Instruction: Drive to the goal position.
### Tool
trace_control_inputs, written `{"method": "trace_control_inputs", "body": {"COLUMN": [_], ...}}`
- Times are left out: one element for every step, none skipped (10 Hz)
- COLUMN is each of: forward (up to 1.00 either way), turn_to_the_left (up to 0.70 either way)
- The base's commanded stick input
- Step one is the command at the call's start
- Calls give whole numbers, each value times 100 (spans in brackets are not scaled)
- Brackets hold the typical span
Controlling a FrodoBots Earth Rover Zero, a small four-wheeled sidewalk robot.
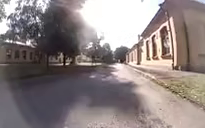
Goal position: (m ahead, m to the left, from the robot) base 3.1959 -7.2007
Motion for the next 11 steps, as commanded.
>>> {"method": "trace_control_inputs", "body": {"forward": [70, 70, 70, 70, 70, 70, 70, 70, 70, 70, 70], "turn_to_the_left": [-11, 0, 0, 0, 0, 0, 0, 0, 0, 0, 0]}}
